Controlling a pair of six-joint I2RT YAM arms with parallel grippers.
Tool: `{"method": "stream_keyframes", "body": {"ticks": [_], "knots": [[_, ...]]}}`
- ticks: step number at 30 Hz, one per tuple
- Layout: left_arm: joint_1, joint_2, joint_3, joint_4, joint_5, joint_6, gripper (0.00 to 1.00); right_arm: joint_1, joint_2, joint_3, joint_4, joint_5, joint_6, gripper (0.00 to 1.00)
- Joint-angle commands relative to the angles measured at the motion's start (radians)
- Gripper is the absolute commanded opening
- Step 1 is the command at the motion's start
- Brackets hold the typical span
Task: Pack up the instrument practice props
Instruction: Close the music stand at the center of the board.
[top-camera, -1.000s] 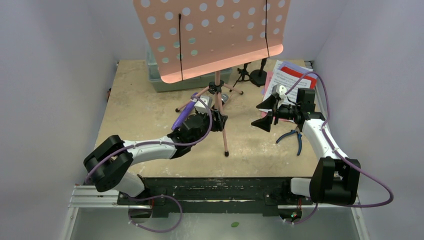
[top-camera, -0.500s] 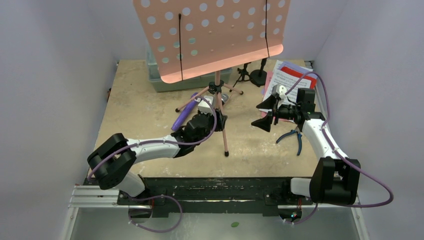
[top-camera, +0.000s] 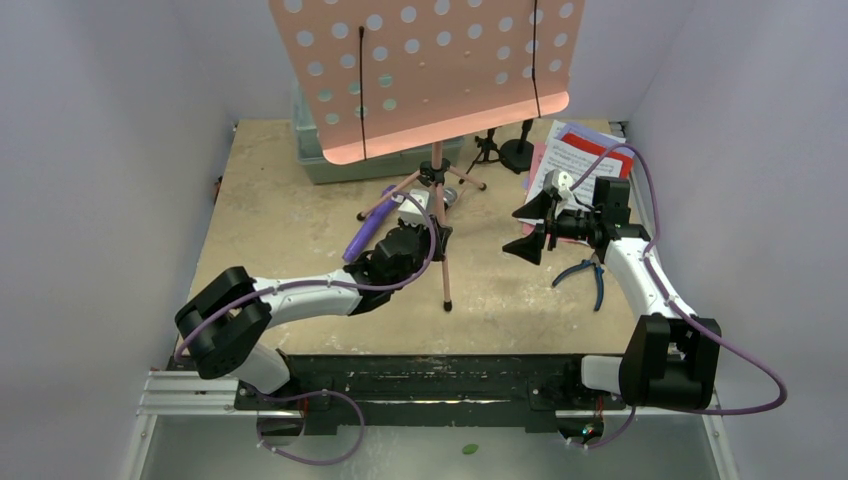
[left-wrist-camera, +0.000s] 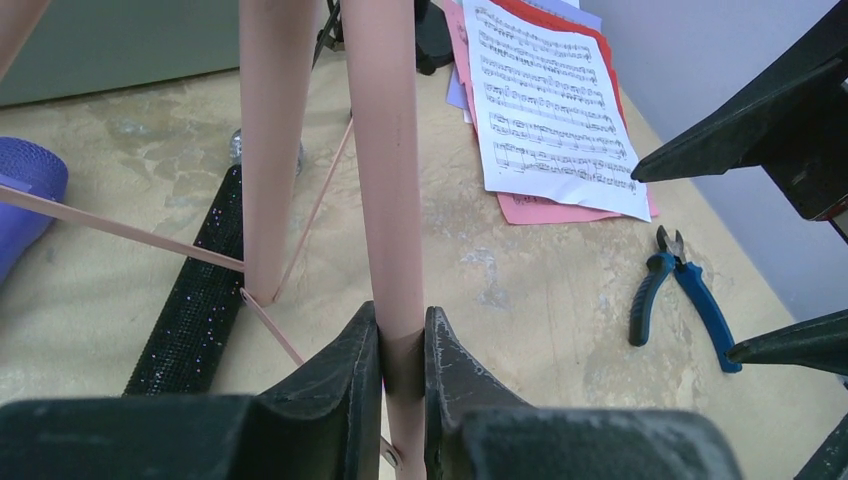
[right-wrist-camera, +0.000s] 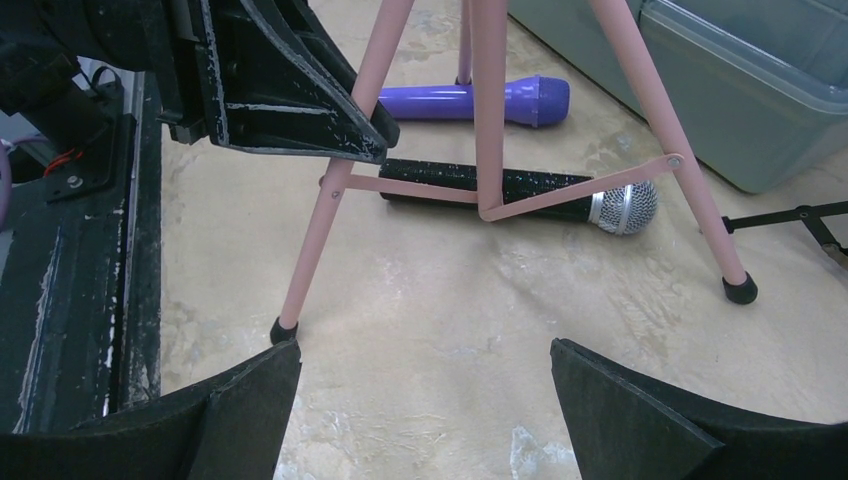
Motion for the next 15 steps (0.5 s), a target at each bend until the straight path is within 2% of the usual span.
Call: {"method": "stream_keyframes", "body": {"ticks": [1, 15], "knots": [[0.005, -0.078, 0.014, 0.088, -0.019, 0.136, 0.00, 0.004, -0.004, 0.042, -0.013, -0.015, -0.029, 0.99], [0.015, -0.121, 0.036, 0.157, -0.014, 0.185, 0.00, 0.005, -0.002, 0.044, -0.022, -0.012, -0.043, 0.99]]}}
